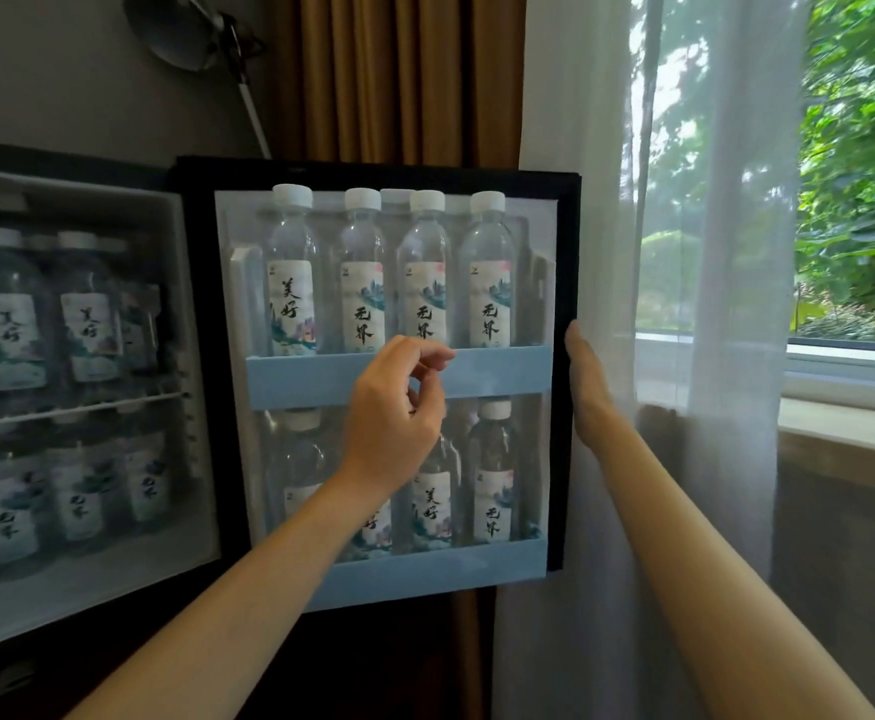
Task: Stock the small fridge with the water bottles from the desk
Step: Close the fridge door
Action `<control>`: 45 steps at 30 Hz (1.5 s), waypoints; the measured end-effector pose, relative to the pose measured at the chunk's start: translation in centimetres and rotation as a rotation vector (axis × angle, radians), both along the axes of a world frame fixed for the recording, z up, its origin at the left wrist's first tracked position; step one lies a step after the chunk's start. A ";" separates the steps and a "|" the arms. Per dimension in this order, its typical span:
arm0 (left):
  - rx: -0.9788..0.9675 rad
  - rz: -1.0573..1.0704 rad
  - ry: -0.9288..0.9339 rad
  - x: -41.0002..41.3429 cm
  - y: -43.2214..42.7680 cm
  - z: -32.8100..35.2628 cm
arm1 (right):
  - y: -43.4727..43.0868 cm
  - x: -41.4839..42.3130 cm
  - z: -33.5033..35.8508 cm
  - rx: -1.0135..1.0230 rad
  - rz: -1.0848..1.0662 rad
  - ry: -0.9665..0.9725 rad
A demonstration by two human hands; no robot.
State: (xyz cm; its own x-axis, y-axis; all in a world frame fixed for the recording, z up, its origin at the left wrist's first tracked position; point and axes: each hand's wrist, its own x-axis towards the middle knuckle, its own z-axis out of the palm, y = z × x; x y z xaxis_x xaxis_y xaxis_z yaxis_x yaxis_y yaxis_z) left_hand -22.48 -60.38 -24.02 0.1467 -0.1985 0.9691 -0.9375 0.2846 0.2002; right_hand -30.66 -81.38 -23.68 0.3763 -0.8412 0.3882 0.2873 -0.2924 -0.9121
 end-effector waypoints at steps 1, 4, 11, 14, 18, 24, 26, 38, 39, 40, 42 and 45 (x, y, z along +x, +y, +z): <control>0.004 0.005 0.000 0.0 0.1 0.1 | 0.2 -0.3 0.0 -0.024 -0.001 0.000; -0.005 0.013 -0.020 -0.5 0.7 0.7 | 1.3 -1.3 -0.1 -0.103 -0.032 -0.035; -0.058 0.001 -0.171 -3.6 3.4 3.3 | 5.0 -4.8 0.2 -0.337 -0.123 -0.170; -0.099 0.019 -0.243 -5.0 5.4 4.0 | 6.7 -6.8 0.1 -0.415 -0.107 -0.278; -0.152 0.031 -0.277 -6.2 8.5 4.8 | 10.0 -8.4 1.3 -0.519 0.027 -0.410; -0.172 0.133 -0.291 -7.2 13.7 5.9 | 17.4 -7.8 4.1 -0.661 0.466 -0.510; -0.193 0.204 -0.296 -7.3 15.9 6.0 | 20.0 -6.7 4.1 -0.678 0.561 -0.543; -0.087 0.440 -0.146 -3.2 29.0 2.2 | 32.8 3.0 0.8 -0.773 0.658 -0.507; -0.091 0.464 -0.114 -2.4 29.9 1.9 | 33.6 4.0 0.4 -0.782 0.643 -0.493; -0.103 0.489 -0.071 -1.6 30.9 1.7 | 34.4 5.0 0.1 -0.793 0.631 -0.480; -0.131 0.556 -0.005 0.2 32.8 1.3 | 35.9 6.9 -0.3 -0.812 0.635 -0.465; -0.150 0.669 0.051 3.3 35.1 0.6 | 37.9 9.6 -0.6 -0.858 0.633 -0.421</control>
State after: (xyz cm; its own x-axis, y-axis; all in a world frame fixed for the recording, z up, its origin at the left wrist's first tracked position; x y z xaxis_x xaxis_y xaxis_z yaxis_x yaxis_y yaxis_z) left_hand -19.19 -25.33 -23.37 0.2371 0.0868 0.9676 -0.9116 -0.3245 0.2525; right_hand -21.10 -43.46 -24.27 0.3421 0.0553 0.9380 0.8400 -0.4655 -0.2789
